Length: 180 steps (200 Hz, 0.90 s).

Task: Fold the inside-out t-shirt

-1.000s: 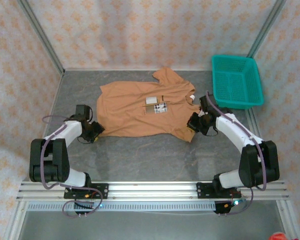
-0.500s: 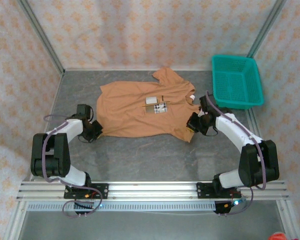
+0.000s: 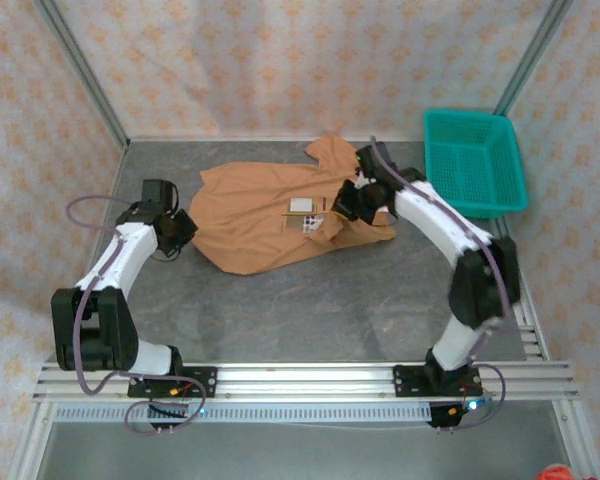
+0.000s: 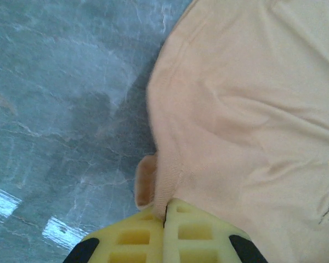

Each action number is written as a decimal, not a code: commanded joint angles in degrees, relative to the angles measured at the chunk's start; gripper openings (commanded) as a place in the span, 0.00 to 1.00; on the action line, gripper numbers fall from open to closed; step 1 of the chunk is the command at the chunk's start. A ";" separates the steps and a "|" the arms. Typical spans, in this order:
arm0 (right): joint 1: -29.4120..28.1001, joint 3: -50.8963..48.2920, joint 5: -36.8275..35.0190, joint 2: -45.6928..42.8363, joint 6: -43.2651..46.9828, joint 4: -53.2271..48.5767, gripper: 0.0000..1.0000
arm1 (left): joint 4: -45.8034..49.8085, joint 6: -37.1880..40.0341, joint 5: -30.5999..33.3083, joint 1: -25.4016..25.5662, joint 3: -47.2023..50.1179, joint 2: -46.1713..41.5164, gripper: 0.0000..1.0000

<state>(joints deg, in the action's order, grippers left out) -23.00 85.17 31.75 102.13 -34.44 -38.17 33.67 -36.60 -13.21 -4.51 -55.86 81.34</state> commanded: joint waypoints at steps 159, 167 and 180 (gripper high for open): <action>-4.64 6.63 -3.94 14.28 6.87 -0.63 0.43 | -0.38 -0.05 0.16 2.40 3.20 4.76 0.00; -5.62 6.92 -4.23 14.72 7.23 -1.22 0.45 | -0.37 -0.05 0.20 2.40 3.31 4.64 0.00; -7.15 6.74 -5.35 14.82 7.52 -1.44 0.46 | -0.36 -0.05 0.20 2.40 3.35 4.57 0.00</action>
<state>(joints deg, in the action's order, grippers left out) -27.05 89.97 27.33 116.46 -28.42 -38.28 33.41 -36.58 -13.26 -2.59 -53.17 86.67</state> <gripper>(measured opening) 0.449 0.064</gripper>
